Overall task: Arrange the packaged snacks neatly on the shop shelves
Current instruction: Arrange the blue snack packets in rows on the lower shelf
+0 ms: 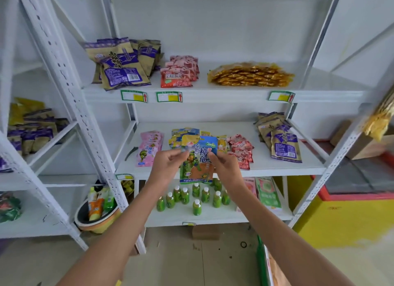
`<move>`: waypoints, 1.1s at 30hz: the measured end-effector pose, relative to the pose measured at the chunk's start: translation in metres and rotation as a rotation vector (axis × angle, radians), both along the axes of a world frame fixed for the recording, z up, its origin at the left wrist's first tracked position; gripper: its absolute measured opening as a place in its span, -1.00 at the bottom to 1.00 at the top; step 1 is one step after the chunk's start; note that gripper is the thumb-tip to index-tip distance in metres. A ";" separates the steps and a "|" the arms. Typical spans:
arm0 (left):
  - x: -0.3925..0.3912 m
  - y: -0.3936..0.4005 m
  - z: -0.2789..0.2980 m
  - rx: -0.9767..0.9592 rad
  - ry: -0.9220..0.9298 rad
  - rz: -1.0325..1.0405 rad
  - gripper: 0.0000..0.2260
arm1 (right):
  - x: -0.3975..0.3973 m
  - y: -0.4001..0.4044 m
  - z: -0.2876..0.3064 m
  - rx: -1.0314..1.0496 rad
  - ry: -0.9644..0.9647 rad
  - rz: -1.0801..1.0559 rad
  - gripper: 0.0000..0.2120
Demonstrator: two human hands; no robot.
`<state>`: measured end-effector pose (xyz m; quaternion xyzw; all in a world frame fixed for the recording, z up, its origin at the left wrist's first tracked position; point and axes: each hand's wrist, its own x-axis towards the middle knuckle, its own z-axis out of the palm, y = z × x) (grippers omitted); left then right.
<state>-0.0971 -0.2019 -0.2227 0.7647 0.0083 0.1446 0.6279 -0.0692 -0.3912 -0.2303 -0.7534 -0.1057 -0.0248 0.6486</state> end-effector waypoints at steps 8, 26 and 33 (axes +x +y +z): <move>0.001 -0.033 0.005 0.266 -0.257 0.053 -0.52 | -0.018 0.034 -0.009 0.015 -0.032 -0.365 -0.61; 0.027 -0.008 0.022 -0.366 -0.069 0.037 -0.92 | 0.013 -0.008 0.021 0.099 -0.055 0.132 -0.84; 0.044 -0.007 0.024 -0.293 -0.026 0.021 -0.95 | 0.023 -0.007 0.014 0.042 -0.044 0.115 -0.93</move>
